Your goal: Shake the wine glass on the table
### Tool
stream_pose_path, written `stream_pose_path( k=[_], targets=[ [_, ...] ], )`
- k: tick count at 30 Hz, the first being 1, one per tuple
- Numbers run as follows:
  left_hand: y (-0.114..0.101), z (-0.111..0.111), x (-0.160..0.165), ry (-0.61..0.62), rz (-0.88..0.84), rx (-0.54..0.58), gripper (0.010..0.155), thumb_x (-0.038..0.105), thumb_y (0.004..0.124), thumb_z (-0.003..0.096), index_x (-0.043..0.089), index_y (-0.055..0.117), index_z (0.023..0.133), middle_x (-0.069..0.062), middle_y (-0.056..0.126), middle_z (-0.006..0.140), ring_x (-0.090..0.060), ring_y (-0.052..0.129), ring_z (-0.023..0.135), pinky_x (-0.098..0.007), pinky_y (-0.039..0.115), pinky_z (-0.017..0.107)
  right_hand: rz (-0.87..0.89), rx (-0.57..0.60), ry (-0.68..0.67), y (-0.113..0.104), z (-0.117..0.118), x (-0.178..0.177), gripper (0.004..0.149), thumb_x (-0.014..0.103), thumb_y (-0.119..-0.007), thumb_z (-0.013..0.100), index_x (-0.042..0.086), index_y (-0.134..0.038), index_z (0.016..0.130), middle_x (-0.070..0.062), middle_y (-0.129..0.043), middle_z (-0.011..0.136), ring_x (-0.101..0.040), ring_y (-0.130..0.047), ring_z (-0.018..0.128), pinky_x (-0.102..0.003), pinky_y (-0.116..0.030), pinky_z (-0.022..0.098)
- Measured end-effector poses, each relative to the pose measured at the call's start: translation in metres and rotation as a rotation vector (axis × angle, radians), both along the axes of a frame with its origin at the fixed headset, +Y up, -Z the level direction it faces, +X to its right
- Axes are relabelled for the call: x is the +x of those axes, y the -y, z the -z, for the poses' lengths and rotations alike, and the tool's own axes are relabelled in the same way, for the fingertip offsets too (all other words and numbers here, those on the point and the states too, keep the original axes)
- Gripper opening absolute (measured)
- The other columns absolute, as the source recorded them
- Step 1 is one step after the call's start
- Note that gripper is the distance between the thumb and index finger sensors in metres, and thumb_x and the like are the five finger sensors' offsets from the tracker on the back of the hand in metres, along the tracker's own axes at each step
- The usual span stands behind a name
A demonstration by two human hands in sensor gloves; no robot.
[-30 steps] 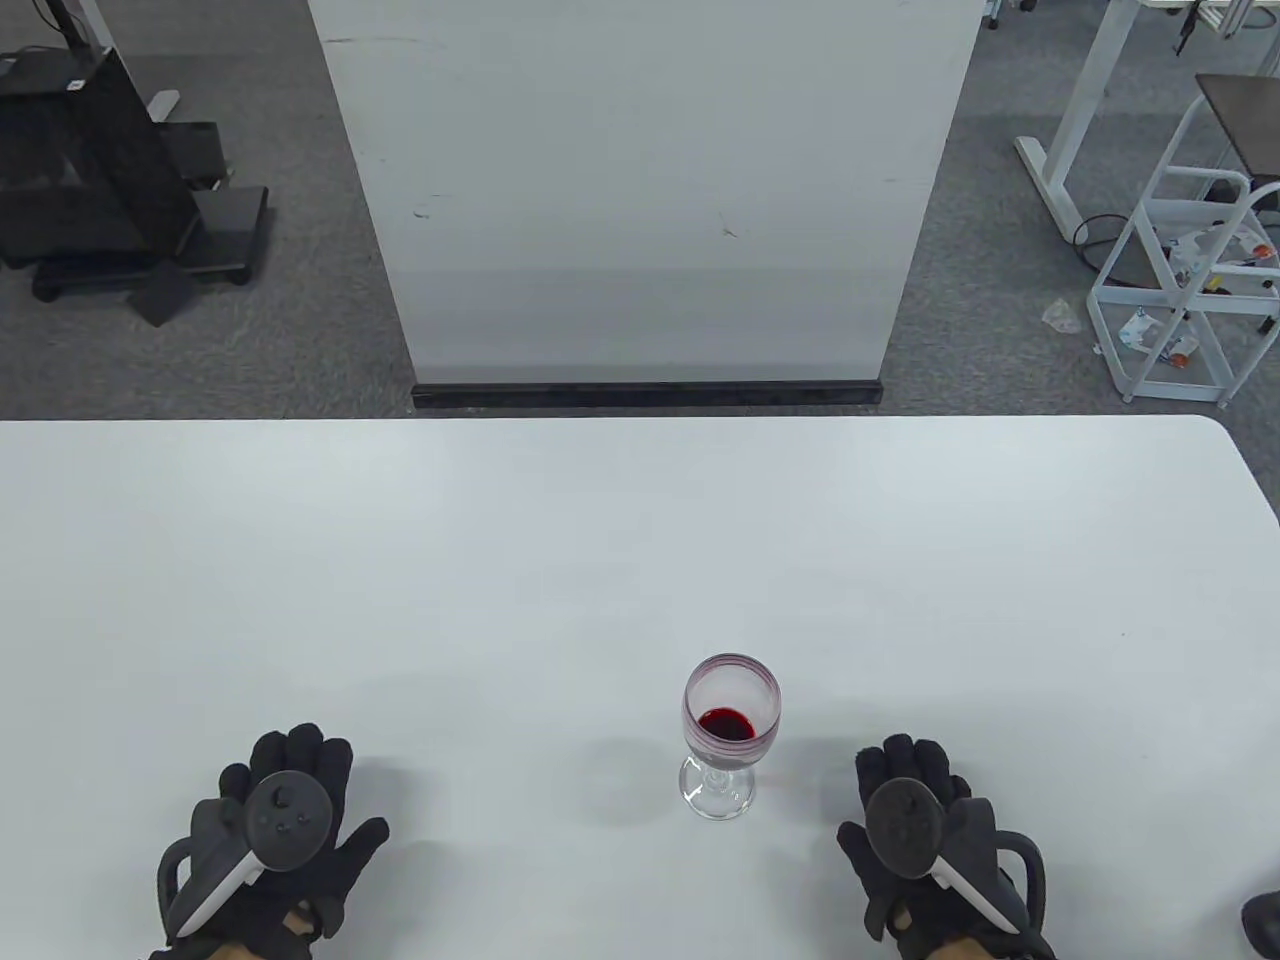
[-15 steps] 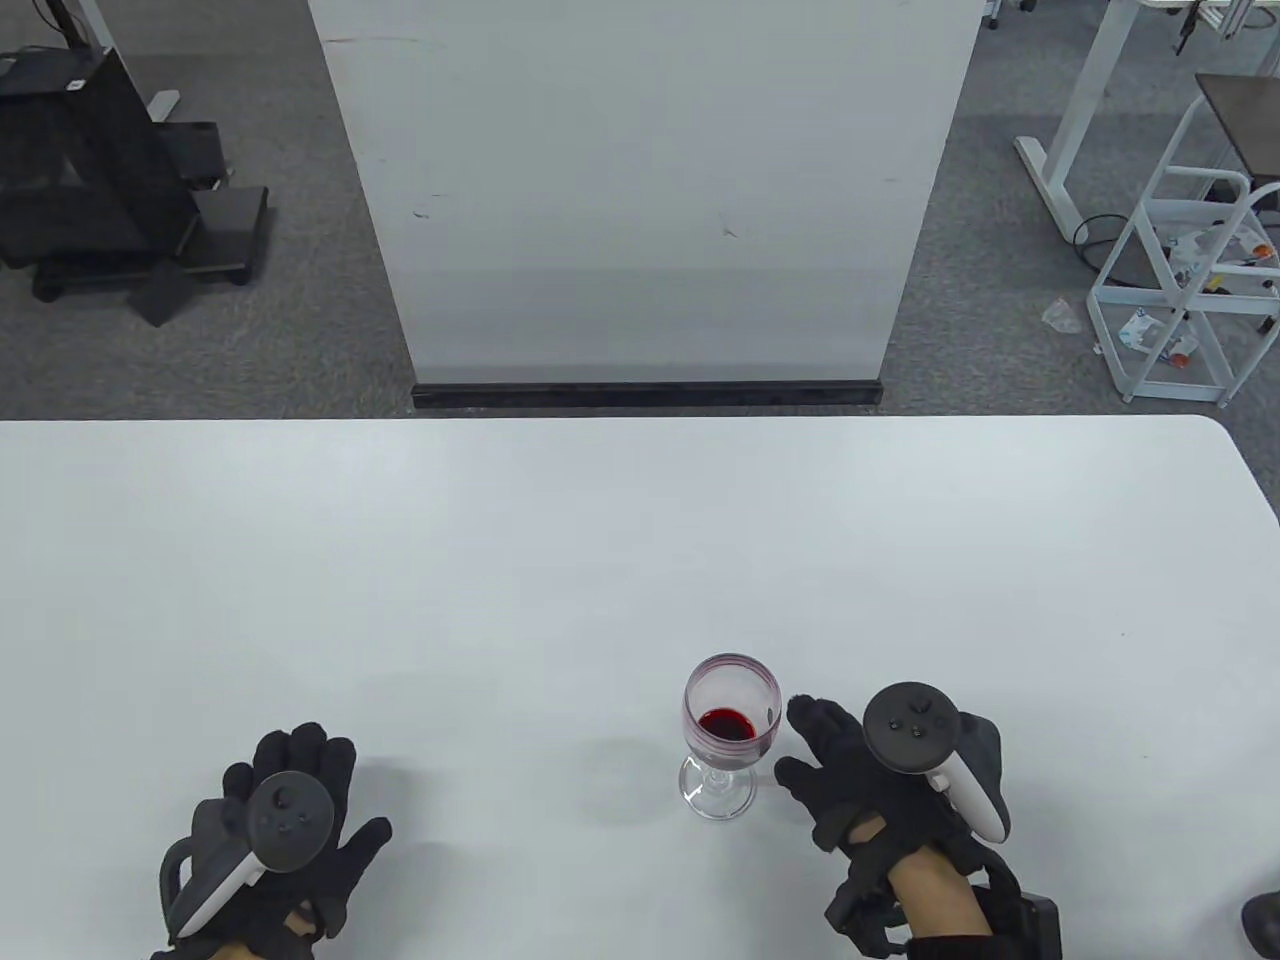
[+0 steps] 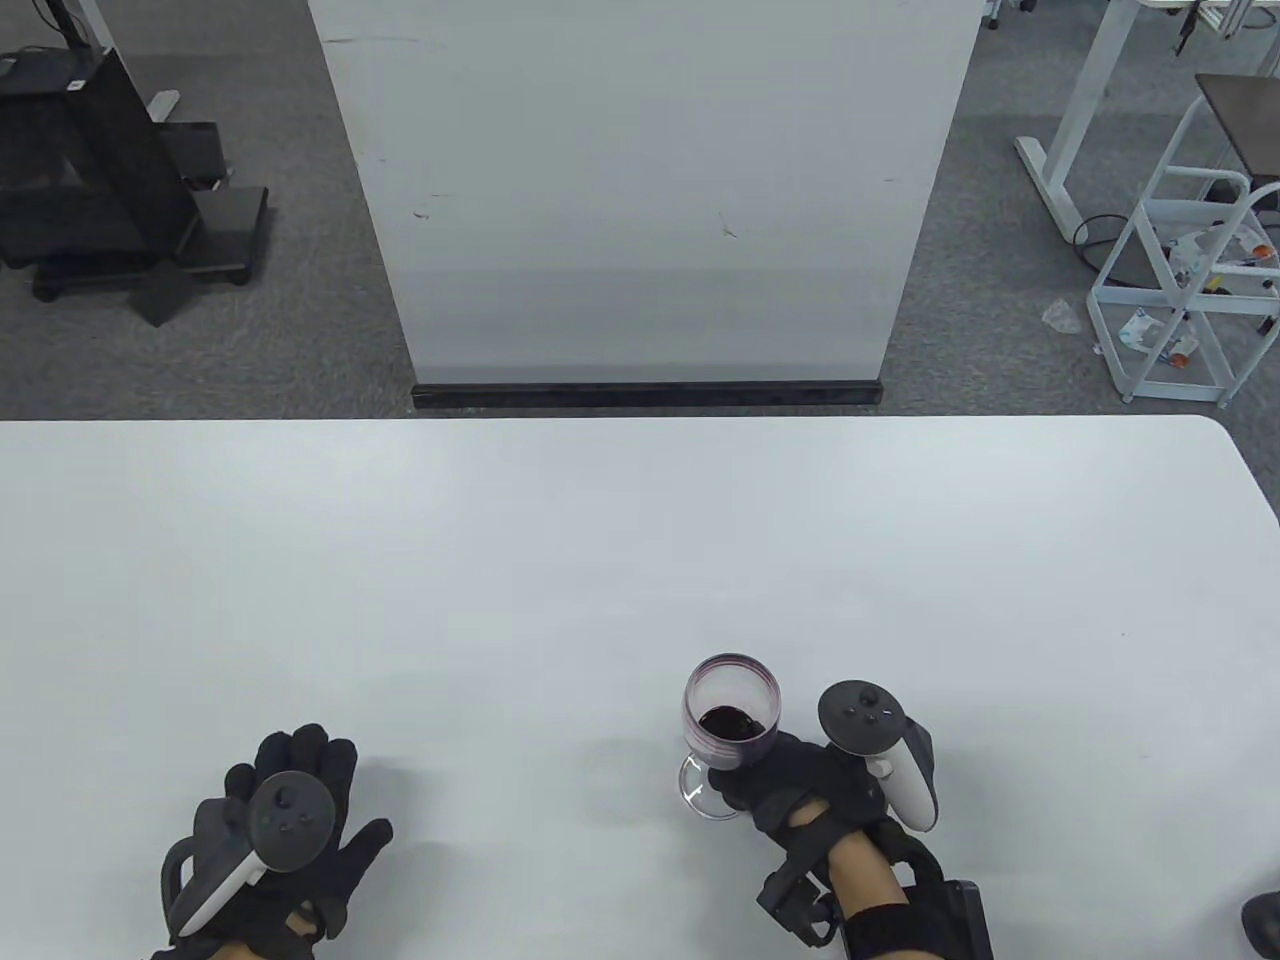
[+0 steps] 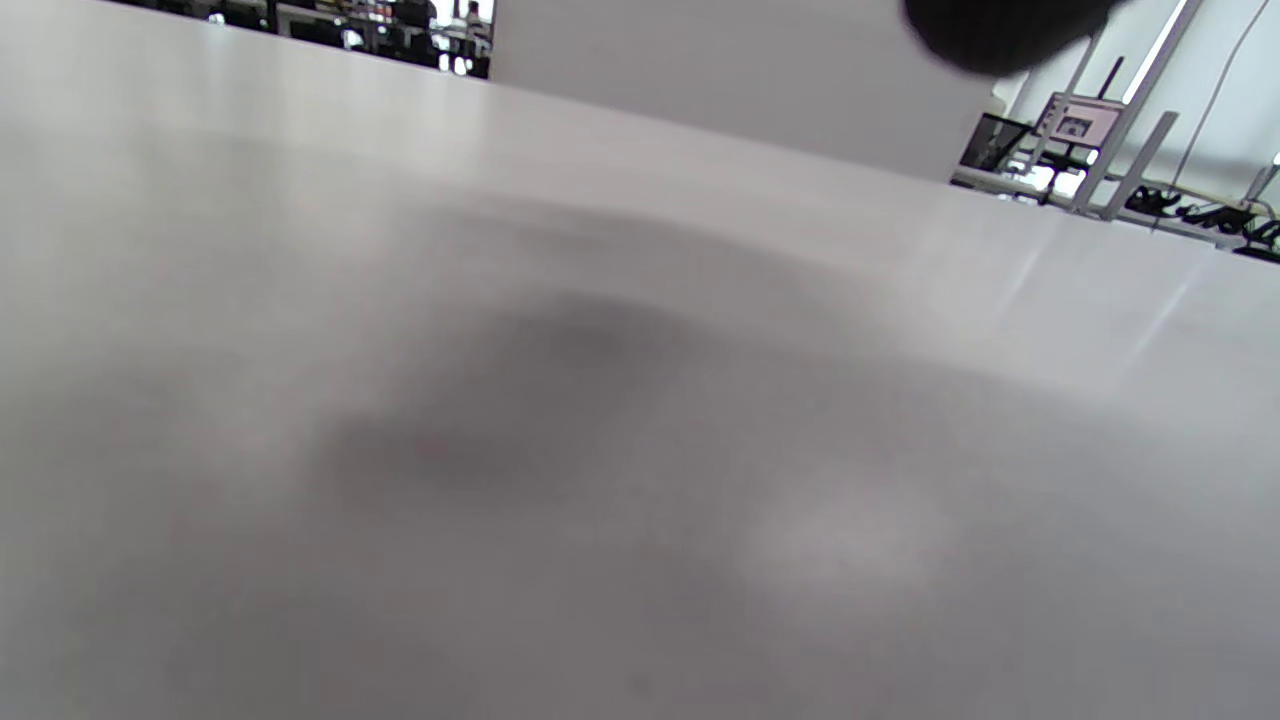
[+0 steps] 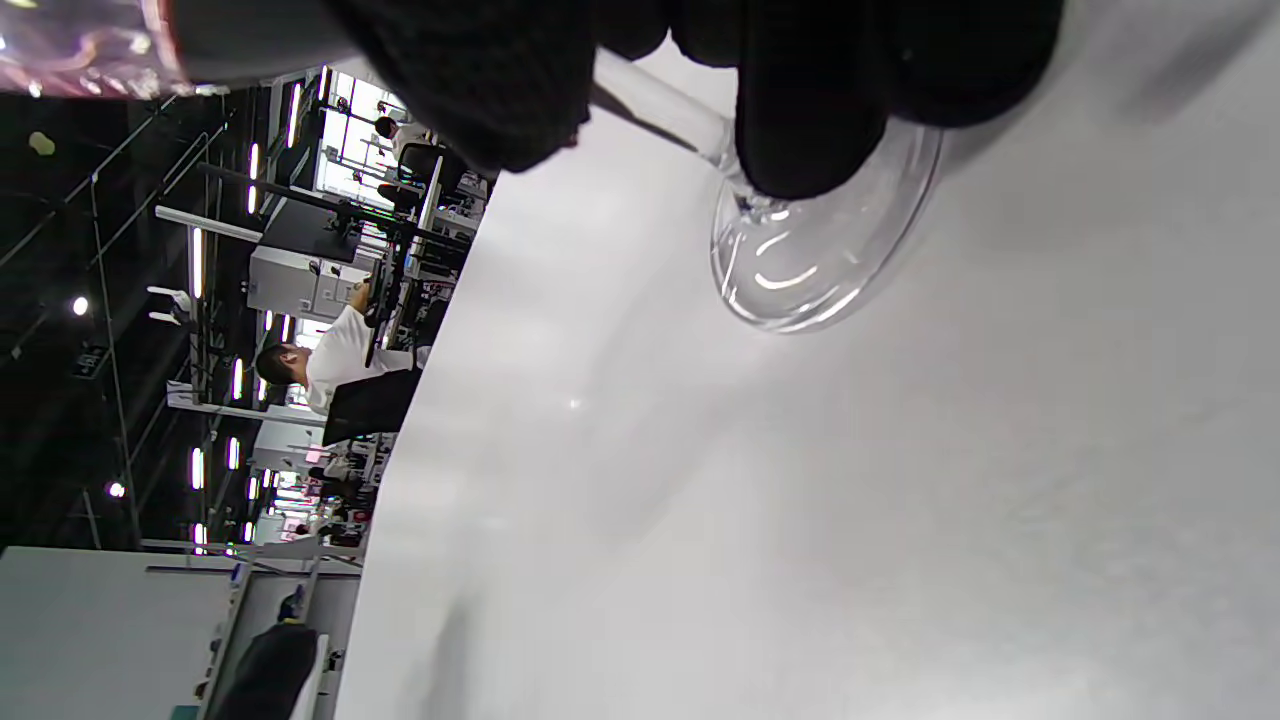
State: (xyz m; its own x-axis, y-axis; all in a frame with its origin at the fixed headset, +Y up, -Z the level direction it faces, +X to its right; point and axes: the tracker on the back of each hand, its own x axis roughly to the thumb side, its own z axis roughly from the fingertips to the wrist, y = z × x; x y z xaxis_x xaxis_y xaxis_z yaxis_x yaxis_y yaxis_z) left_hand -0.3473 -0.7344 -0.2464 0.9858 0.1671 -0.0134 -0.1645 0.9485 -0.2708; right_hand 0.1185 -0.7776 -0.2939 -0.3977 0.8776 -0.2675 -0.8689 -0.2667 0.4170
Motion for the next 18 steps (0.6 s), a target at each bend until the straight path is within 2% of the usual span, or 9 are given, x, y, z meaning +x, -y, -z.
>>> stream_pose_path(
  k=[4,8,14,18],
  targets=[
    [0.0,0.0,0.0,0.001,-0.003,0.0,0.08,0.063,0.057,0.045,0.033,0.013,0.104,0.003,0.001,0.113,-0.028,-0.006,0.104,-0.049,-0.003,0.073,0.077,-0.017,0.025,0.005,0.002,-0.005,0.064,0.034,-0.081,0.049,0.019,-0.051,0.103,-0.012,-0.046,0.111,-0.031,-0.082,0.075,-0.04,-0.078,0.048],
    [0.001,0.0,0.001,0.004,-0.001,-0.008,0.08,0.064,0.057,0.045,0.033,0.013,0.104,0.003,0.001,0.113,-0.028,-0.005,0.104,-0.049,-0.003,0.073,0.112,-0.033,0.035,0.011,0.003,-0.008,0.055,0.033,-0.079,0.051,0.017,-0.059,0.099,-0.013,-0.051,0.109,-0.03,-0.084,0.073,-0.04,-0.078,0.046],
    [0.001,0.0,0.0,-0.001,0.0,-0.008,0.08,0.063,0.057,0.045,0.033,0.013,0.104,0.003,0.001,0.113,-0.028,-0.006,0.104,-0.049,-0.003,0.073,0.151,-0.029,0.058,0.016,0.001,-0.01,0.055,0.035,-0.077,0.052,0.019,-0.057,0.1,-0.011,-0.049,0.11,-0.029,-0.083,0.072,-0.041,-0.076,0.048],
    [0.002,0.0,0.0,-0.005,0.003,-0.017,0.08,0.064,0.057,0.045,0.033,0.013,0.104,0.003,0.001,0.113,-0.028,-0.006,0.104,-0.049,-0.003,0.073,0.135,-0.031,0.041,0.014,0.0,-0.006,0.053,0.034,-0.08,0.05,0.017,-0.064,0.096,-0.012,-0.055,0.108,-0.031,-0.086,0.068,-0.042,-0.078,0.044]
  ],
)
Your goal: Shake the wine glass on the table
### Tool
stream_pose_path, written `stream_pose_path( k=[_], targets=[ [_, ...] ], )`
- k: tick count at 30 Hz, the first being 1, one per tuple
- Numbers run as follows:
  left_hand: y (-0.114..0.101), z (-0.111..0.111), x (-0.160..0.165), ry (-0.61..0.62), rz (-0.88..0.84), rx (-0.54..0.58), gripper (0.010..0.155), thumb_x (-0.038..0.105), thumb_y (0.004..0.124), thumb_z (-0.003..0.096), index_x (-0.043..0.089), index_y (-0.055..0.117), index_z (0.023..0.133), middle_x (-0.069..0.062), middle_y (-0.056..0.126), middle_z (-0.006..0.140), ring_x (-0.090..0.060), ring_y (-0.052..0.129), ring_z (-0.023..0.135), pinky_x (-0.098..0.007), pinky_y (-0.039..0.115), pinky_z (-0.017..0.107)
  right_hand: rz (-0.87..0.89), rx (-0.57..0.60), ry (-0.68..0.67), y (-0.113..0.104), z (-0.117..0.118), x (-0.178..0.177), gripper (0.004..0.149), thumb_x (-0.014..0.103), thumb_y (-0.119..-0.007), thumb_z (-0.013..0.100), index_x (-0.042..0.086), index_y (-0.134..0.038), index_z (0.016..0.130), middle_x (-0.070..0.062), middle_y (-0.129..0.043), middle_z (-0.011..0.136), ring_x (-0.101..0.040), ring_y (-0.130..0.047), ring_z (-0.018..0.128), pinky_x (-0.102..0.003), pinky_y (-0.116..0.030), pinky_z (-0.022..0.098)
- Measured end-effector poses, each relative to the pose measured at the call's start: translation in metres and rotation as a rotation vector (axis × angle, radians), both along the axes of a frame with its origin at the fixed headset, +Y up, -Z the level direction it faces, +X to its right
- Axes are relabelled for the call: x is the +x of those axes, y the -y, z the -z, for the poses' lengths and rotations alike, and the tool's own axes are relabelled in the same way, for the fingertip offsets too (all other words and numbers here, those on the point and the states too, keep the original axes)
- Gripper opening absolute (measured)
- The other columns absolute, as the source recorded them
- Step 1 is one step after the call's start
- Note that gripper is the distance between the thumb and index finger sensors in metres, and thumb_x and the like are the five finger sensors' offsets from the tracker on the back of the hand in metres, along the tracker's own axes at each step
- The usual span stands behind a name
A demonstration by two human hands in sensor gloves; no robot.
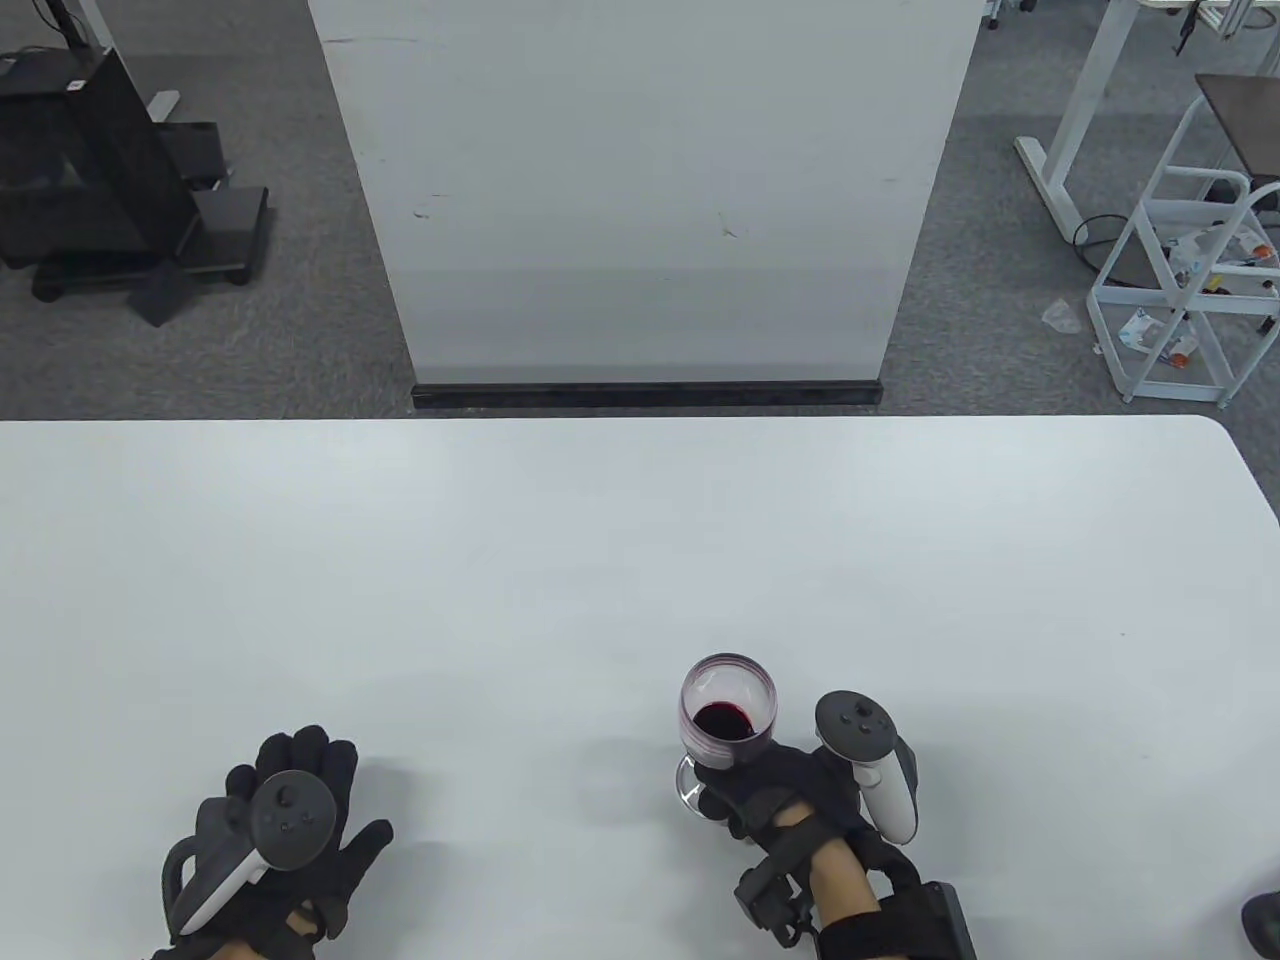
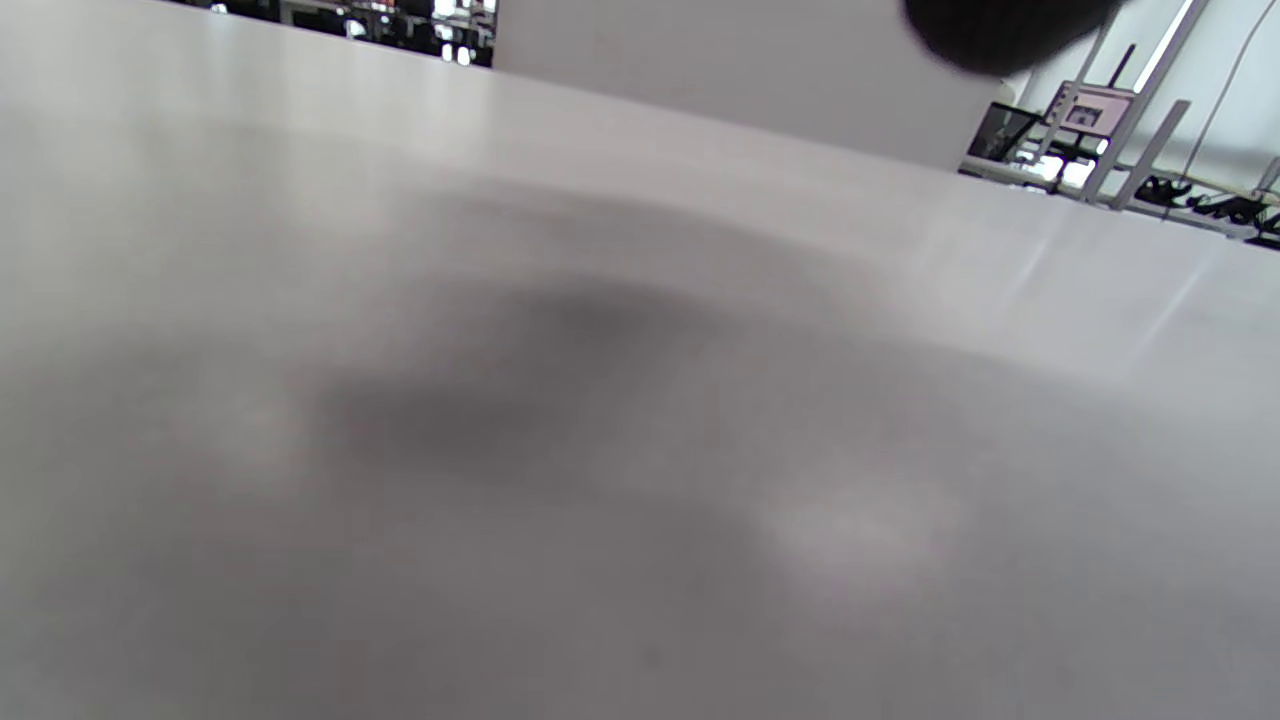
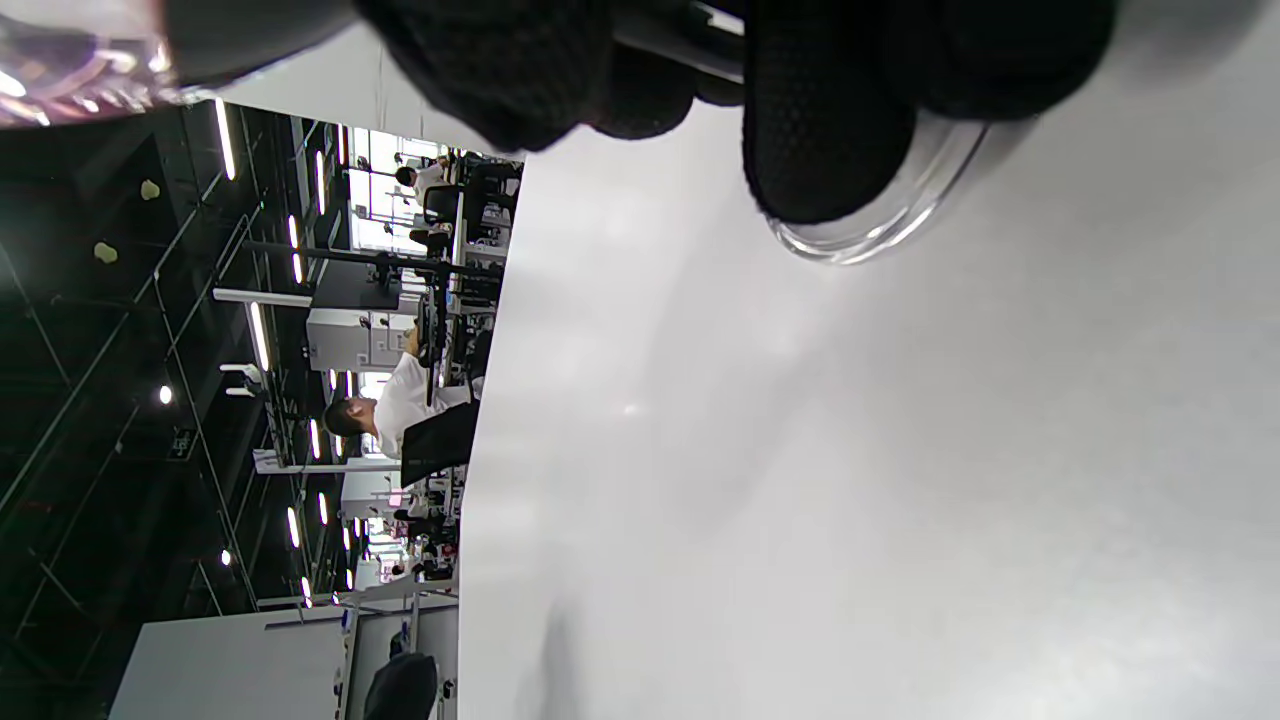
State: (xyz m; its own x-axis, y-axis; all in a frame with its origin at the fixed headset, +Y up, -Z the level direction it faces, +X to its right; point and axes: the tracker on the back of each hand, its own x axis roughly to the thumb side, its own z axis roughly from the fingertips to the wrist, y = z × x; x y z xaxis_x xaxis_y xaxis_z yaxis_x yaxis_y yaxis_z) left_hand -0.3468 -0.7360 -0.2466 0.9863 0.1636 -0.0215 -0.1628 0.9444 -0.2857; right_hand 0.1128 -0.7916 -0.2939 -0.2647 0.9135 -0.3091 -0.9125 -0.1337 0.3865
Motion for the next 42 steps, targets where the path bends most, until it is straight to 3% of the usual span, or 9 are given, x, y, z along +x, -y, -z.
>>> stream_pose_path(
  k=[4,10,14,18,26,30,34,39,42],
  targets=[
    [-0.0005,0.0,-0.0002,-0.006,0.002,0.001,0.08,0.063,0.057,0.045,0.033,0.013,0.104,0.003,0.001,0.113,-0.028,-0.006,0.104,-0.049,-0.003,0.073,-0.012,0.004,0.044,0.0014,-0.0011,-0.0031,0.054,0.037,-0.075,0.053,0.02,-0.054,0.101,-0.01,-0.047,0.111,-0.026,-0.081,0.073,-0.041,-0.075,0.05],
    [-0.0006,0.0003,-0.0009,-0.012,0.002,0.0,0.08,0.063,0.057,0.045,0.033,0.013,0.104,0.003,0.001,0.113,-0.028,-0.006,0.104,-0.049,-0.003,0.073,-0.046,0.017,0.037,-0.0024,-0.0013,0.0003,0.053,0.037,-0.079,0.051,0.018,-0.063,0.097,-0.011,-0.056,0.107,-0.029,-0.086,0.068,-0.043,-0.077,0.045],
    [-0.0003,0.0008,-0.0012,-0.011,0.0,-0.004,0.08,0.063,0.057,0.045,0.033,0.013,0.104,0.003,0.001,0.113,-0.028,-0.006,0.104,-0.049,-0.003,0.073,-0.045,0.018,0.058,-0.0009,-0.0038,-0.005,0.055,0.039,-0.074,0.053,0.02,-0.054,0.101,-0.01,-0.048,0.11,-0.026,-0.082,0.073,-0.041,-0.075,0.05],
    [-0.0005,0.0009,-0.0016,-0.013,0.0,-0.003,0.08,0.063,0.057,0.045,0.033,0.013,0.104,0.003,0.001,0.113,-0.028,-0.006,0.104,-0.049,-0.003,0.073,-0.048,0.004,0.028,-0.0038,-0.0029,-0.0014,0.054,0.039,-0.079,0.051,0.018,-0.062,0.098,-0.011,-0.055,0.108,-0.03,-0.085,0.069,-0.043,-0.077,0.046],
    [-0.0019,0.0008,-0.0033,-0.022,-0.006,0.003,0.08,0.063,0.057,0.0449,0.033,0.013,0.104,0.003,0.001,0.113,-0.028,-0.006,0.104,-0.049,-0.004,0.073,-0.053,-0.001,0.027,-0.0048,-0.0034,-0.0015,0.055,0.039,-0.078,0.051,0.018,-0.061,0.098,-0.01,-0.054,0.109,-0.03,-0.084,0.07,-0.044,-0.076,0.047],
    [-0.0023,0.0007,-0.0031,-0.02,-0.013,0.007,0.08,0.063,0.057,0.045,0.033,0.013,0.104,0.003,0.001,0.113,-0.028,-0.006,0.104,-0.049,-0.004,0.073,-0.053,0.014,0.093,-0.0019,-0.0045,-0.0035,0.056,0.04,-0.074,0.053,0.02,-0.054,0.101,-0.01,-0.048,0.11,-0.027,-0.081,0.073,-0.041,-0.074,0.05],
    [-0.0017,0.0008,-0.0023,-0.014,-0.01,0.001,0.08,0.063,0.057,0.045,0.033,0.013,0.104,0.003,0.001,0.113,-0.028,-0.006,0.104,-0.048,-0.004,0.073,-0.012,-0.014,0.028,-0.0031,-0.0037,-0.0031,0.056,0.038,-0.077,0.051,0.017,-0.058,0.1,-0.011,-0.05,0.11,-0.03,-0.082,0.072,-0.045,-0.075,0.048],
    [-0.0021,0.0009,-0.003,-0.017,-0.016,0.005,0.08,0.063,0.057,0.045,0.033,0.013,0.104,0.003,0.001,0.113,-0.028,-0.006,0.104,-0.048,-0.004,0.073,-0.034,0.007,0.097,-0.0013,-0.0053,-0.0024,0.058,0.04,-0.073,0.053,0.02,-0.051,0.102,-0.01,-0.046,0.111,-0.027,-0.079,0.075,-0.043,-0.073,0.052],
    [-0.0024,0.0008,-0.0033,-0.02,-0.017,0.004,0.08,0.063,0.058,0.045,0.033,0.013,0.104,0.003,0.001,0.113,-0.028,-0.006,0.104,-0.049,-0.004,0.073,0.025,-0.017,0.044,-0.0015,-0.005,-0.003,0.058,0.038,-0.075,0.052,0.018,-0.055,0.101,-0.011,-0.046,0.111,-0.03,-0.079,0.074,-0.046,-0.073,0.051]
  ],
)
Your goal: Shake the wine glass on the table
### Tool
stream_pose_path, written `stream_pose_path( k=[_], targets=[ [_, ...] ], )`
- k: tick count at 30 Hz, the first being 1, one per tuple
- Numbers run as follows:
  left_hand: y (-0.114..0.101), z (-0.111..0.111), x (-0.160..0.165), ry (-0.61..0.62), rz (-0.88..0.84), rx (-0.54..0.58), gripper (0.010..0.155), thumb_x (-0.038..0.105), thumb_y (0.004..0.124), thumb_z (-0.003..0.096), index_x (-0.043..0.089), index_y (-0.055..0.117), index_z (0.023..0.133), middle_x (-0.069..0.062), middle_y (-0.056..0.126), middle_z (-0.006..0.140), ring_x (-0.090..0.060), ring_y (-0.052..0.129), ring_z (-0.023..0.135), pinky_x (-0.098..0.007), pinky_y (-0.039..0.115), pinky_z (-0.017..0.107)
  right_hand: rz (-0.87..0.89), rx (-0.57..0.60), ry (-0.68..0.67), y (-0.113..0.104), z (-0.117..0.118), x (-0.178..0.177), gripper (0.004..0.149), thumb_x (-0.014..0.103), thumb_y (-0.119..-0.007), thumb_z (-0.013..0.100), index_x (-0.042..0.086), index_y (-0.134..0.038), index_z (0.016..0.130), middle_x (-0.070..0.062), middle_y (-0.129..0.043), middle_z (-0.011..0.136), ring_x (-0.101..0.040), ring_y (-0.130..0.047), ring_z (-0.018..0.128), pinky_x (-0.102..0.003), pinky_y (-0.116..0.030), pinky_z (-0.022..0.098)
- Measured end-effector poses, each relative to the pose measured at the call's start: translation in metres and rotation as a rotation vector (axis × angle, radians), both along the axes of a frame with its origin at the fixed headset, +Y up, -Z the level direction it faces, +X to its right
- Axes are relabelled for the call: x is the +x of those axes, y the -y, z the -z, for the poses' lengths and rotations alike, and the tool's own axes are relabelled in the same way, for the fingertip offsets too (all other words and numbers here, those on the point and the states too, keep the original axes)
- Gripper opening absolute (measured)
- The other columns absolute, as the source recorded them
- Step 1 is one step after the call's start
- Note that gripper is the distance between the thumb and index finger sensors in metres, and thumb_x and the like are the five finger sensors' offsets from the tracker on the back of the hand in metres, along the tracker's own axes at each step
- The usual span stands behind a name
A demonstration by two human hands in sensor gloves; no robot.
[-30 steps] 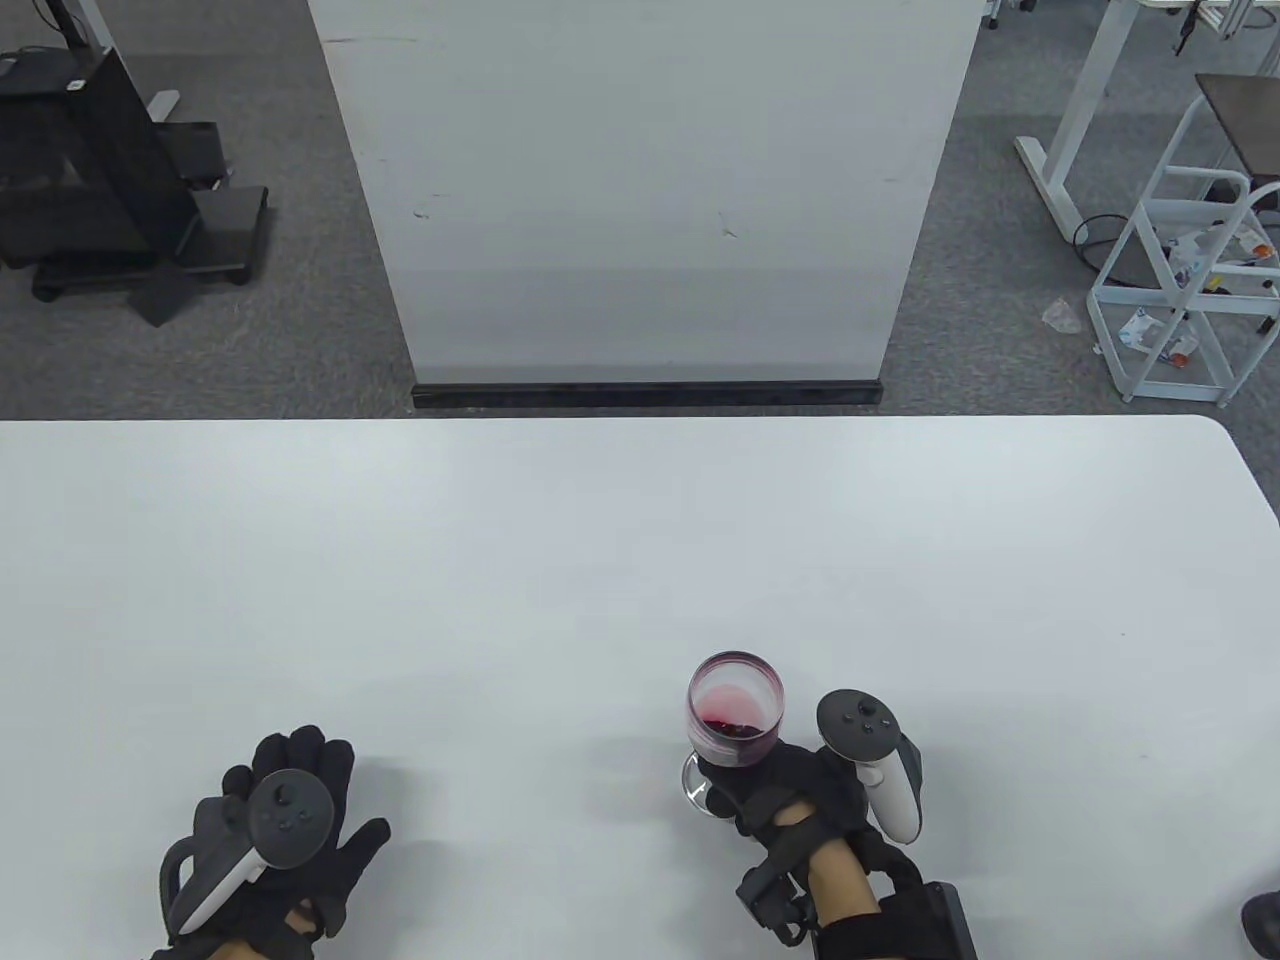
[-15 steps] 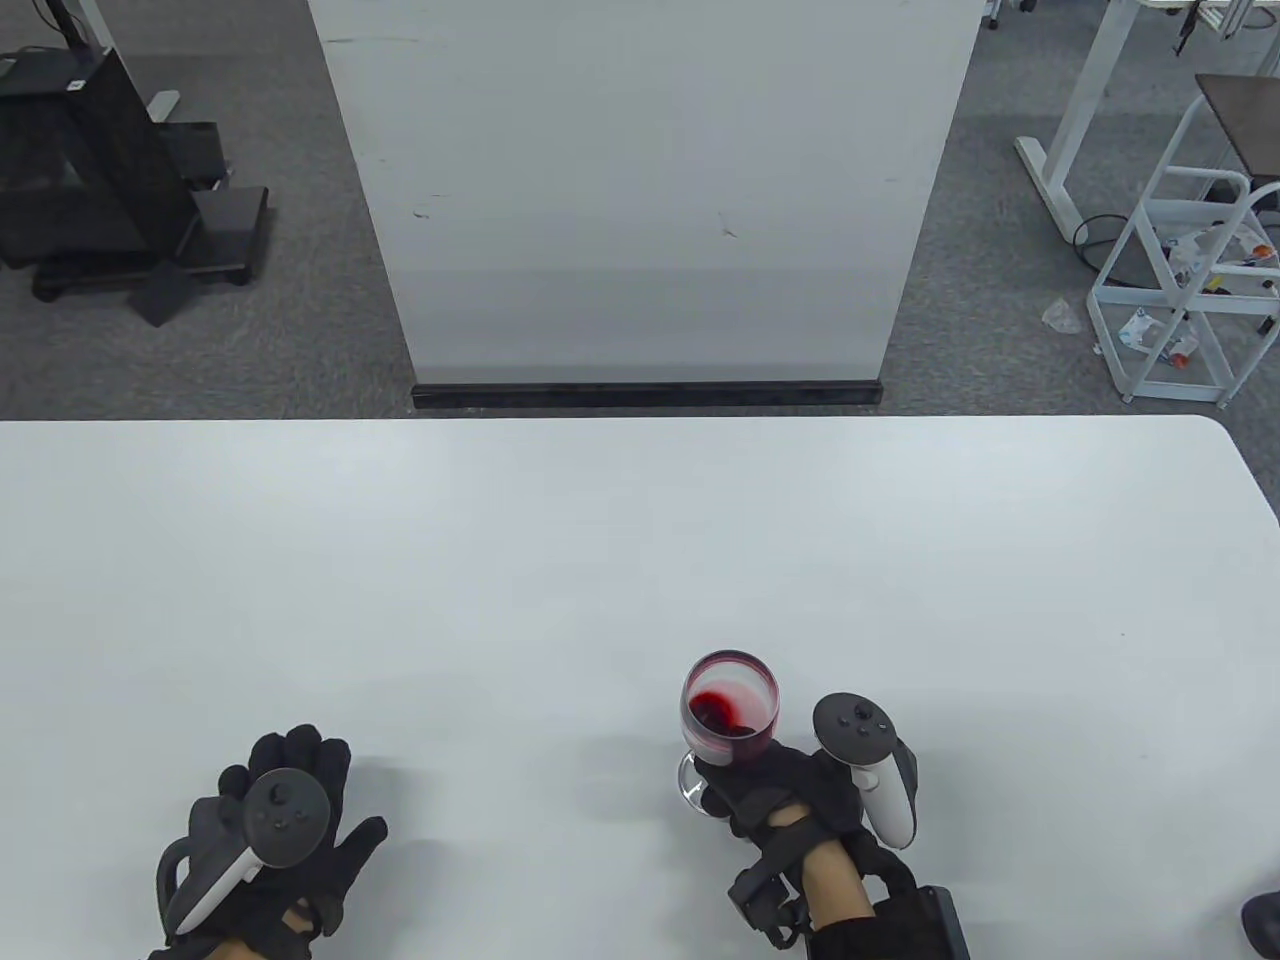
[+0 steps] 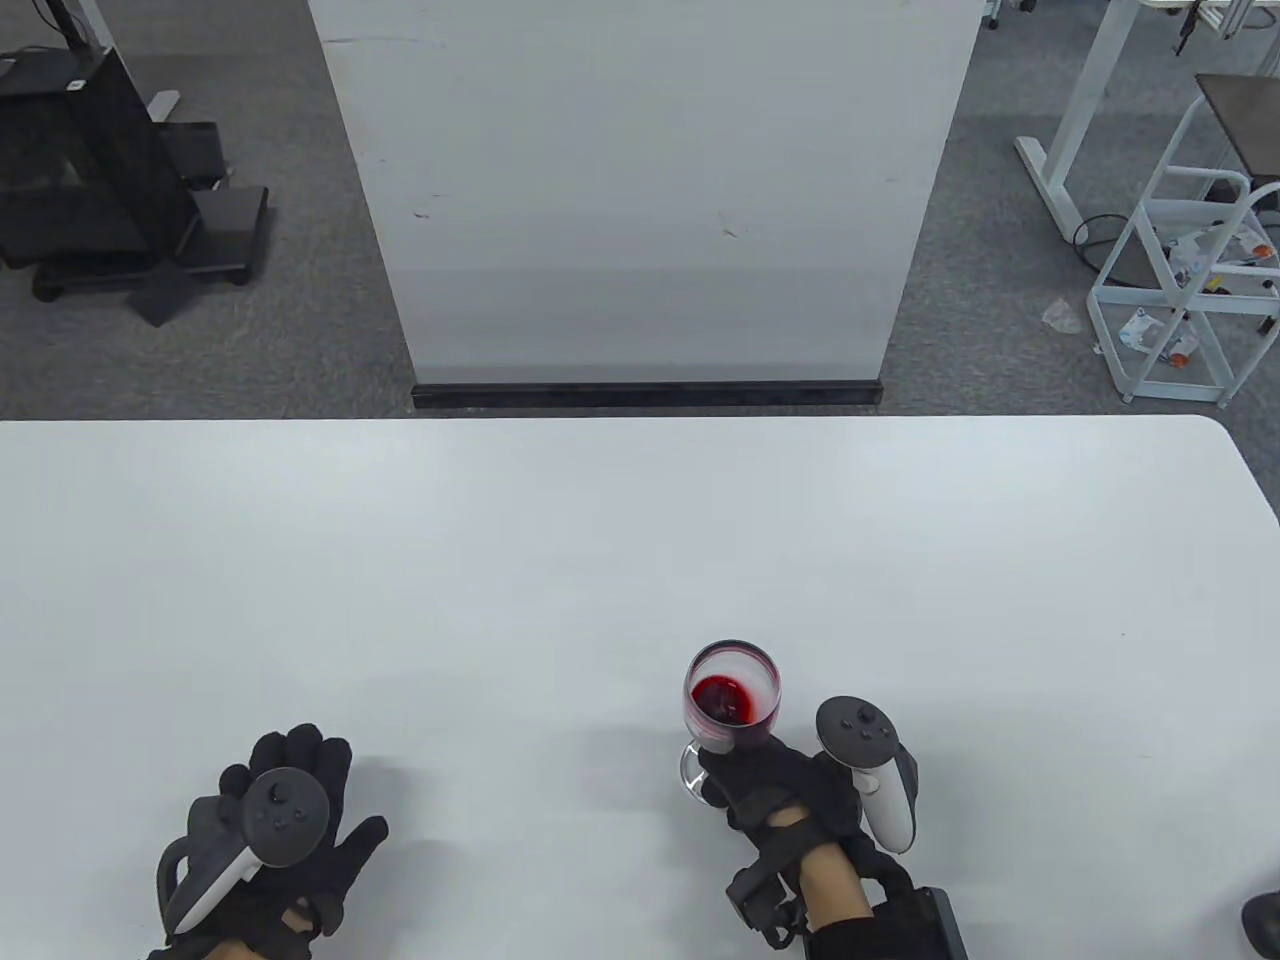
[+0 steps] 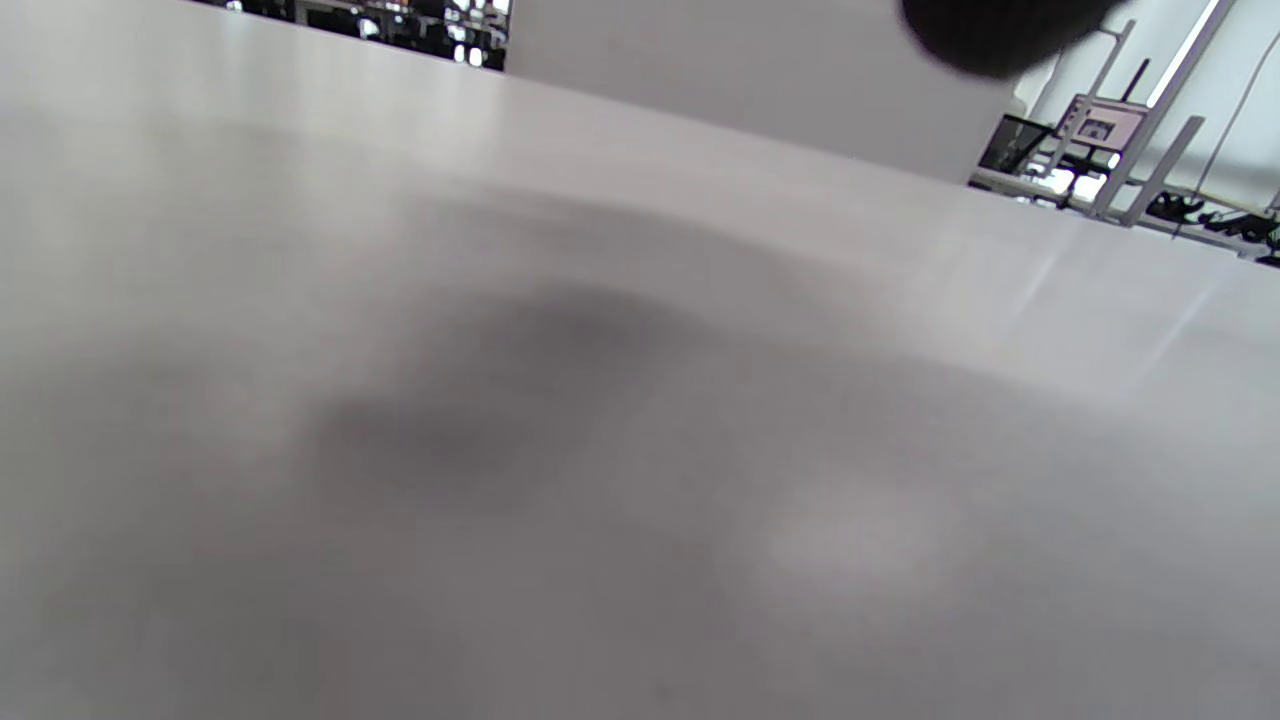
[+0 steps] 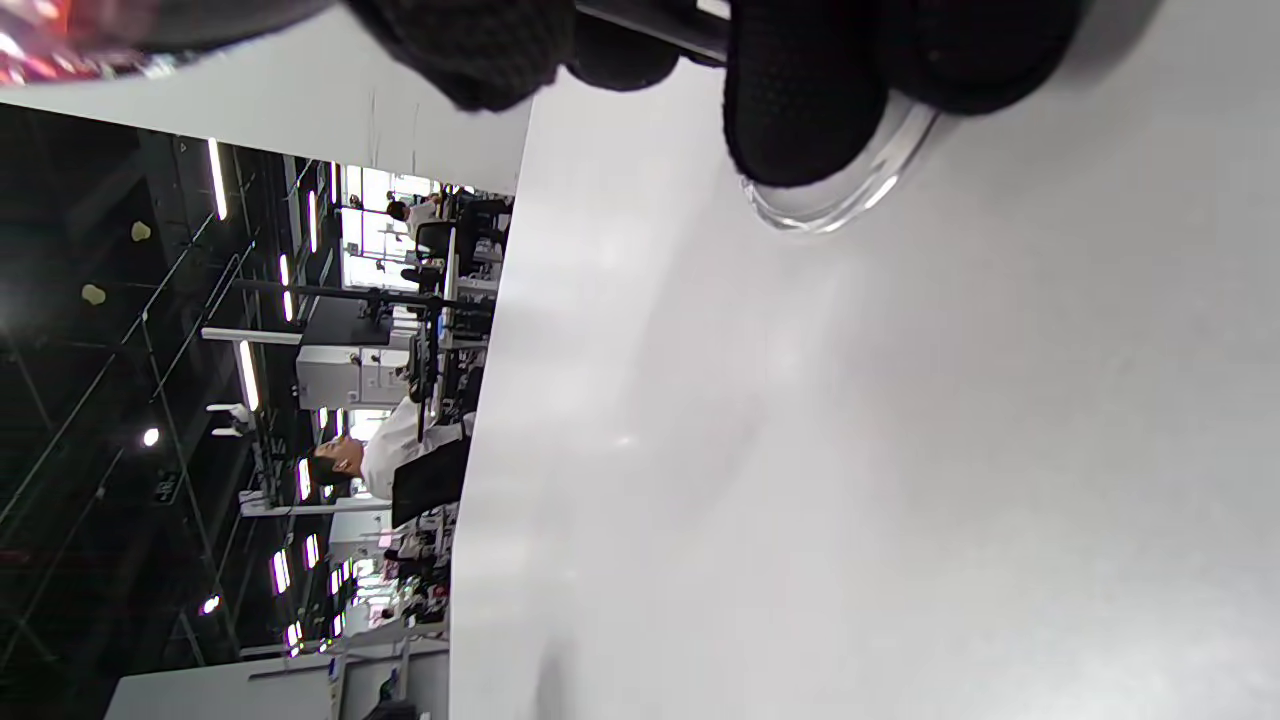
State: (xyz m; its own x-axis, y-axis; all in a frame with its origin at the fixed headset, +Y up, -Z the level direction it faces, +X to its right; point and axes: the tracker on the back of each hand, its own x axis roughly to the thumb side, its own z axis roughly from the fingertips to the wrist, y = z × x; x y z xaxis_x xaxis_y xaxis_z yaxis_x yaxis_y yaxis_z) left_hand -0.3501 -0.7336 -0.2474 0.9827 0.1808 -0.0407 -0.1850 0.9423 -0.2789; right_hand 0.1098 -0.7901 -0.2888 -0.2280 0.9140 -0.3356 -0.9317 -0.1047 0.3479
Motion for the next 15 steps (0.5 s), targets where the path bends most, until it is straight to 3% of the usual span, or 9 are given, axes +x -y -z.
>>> stream_pose_path(
  k=[5,10,13,15],
  targets=[
    [0.0004,0.0001,-0.0001,-0.001,0.001,0.001,0.08,0.063,0.058,0.0451,0.033,0.013,0.104,0.003,0.001,0.113,-0.028,-0.006,0.104,-0.049,-0.004,0.073,-0.046,0.016,0.047,-0.0006,-0.001,0.0003,0.058,0.04,-0.072,0.054,0.019,-0.05,0.103,-0.01,-0.043,0.112,-0.027,-0.078,0.077,-0.044,-0.073,0.054],
    [0.0008,0.0001,-0.0001,0.002,0.0,-0.002,0.08,0.063,0.058,0.0451,0.033,0.013,0.104,0.003,0.001,0.113,-0.028,-0.006,0.104,-0.049,-0.003,0.073,-0.04,0.003,-0.049,-0.0032,0.0001,0.0019,0.056,0.039,-0.077,0.052,0.018,-0.057,0.1,-0.011,-0.049,0.11,-0.03,-0.08,0.073,-0.045,-0.074,0.051],
    [0.0011,0.0003,-0.0002,0.003,-0.001,-0.003,0.08,0.063,0.057,0.0451,0.033,0.013,0.104,0.003,0.001,0.113,-0.028,-0.006,0.104,-0.049,-0.004,0.073,-0.055,0.019,0.043,-0.0021,-0.0013,0.0007,0.057,0.04,-0.073,0.053,0.019,-0.052,0.102,-0.01,-0.045,0.111,-0.028,-0.079,0.075,-0.044,-0.073,0.052],
    [0.0012,0.0003,0.0,0.005,0.001,-0.005,0.08,0.063,0.057,0.0451,0.033,0.012,0.104,0.003,0.001,0.113,-0.028,-0.006,0.104,-0.049,-0.004,0.073,-0.044,0.018,0.035,-0.0016,-0.0018,-0.0023,0.058,0.04,-0.073,0.053,0.019,-0.051,0.102,-0.01,-0.044,0.112,-0.027,-0.078,0.076,-0.044,-0.073,0.053]
  ],
)
